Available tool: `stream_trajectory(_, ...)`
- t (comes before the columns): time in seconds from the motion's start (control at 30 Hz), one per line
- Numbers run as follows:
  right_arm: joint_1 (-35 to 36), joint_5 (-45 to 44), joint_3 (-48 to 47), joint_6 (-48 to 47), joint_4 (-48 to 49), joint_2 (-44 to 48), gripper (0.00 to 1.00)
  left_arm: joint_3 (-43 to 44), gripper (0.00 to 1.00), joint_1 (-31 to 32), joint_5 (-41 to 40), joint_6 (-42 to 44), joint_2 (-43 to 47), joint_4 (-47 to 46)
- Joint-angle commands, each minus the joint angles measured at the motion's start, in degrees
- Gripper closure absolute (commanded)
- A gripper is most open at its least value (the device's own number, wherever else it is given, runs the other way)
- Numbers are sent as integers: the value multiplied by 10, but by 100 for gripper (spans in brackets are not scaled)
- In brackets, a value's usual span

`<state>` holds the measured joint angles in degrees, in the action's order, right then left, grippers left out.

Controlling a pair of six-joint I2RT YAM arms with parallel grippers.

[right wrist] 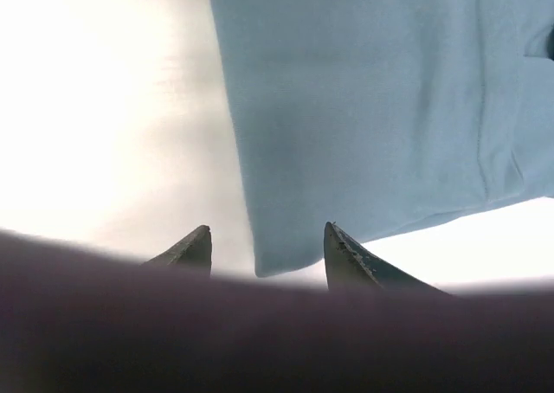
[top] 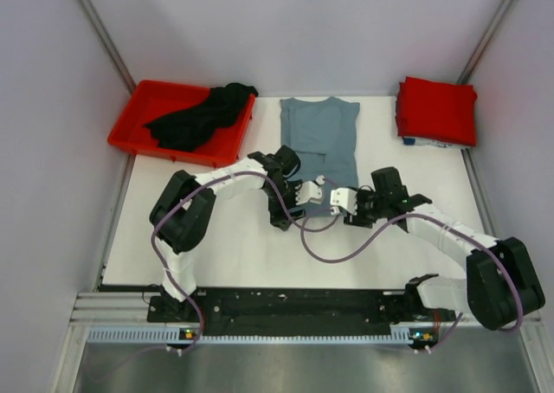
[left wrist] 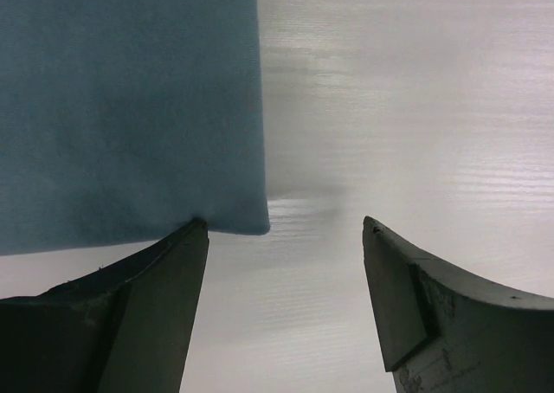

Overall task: Fold and stack the t-shirts
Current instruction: Grab one side of the 2/3 rectangular tshirt with both arms

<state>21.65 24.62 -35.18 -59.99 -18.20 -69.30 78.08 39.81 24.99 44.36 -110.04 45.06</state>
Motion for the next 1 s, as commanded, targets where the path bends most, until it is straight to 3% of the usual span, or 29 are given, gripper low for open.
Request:
stream_trajectory(0.0, 17, -61, 3, -57, 28, -47, 46, -15, 26, 2, -1, -7, -3, -26)
stream_trajectory(0.23, 23, -108, 4, -60, 31, -86, 52, -24, 28, 4, -17, -25, -18, -49)
stream_trajectory(0.3, 26, -120, 5, -65, 23, -93, 57, -20, 31, 1, -19, -31, -18, -52)
stream_trajectory(0.4, 34, -129, 4, -66, 18, -98, 73, -16, 40, 2, -21, -33, -22, -53)
stream_trajectory(0.6, 37, -125, -9, -53, 18, -100, 96, 12, 71, 2, -35, -43, -46, -47)
stream_trajectory(0.63, 36, -124, -10, -51, 18, -97, 99, 15, 79, 2, -35, -43, -47, -45)
stream_trajectory(0.67, 36, -122, -11, -48, 18, -93, 100, 15, 94, 2, -35, -43, -47, -45)
stream_trajectory(0.7, 36, -121, -12, -47, 18, -90, 100, 14, 100, 2, -37, -44, -46, -47)
stream_trajectory(0.97, 39, -108, -33, -20, -21, -40, 100, 0, 100, -2, -31, -43, 6, -24)
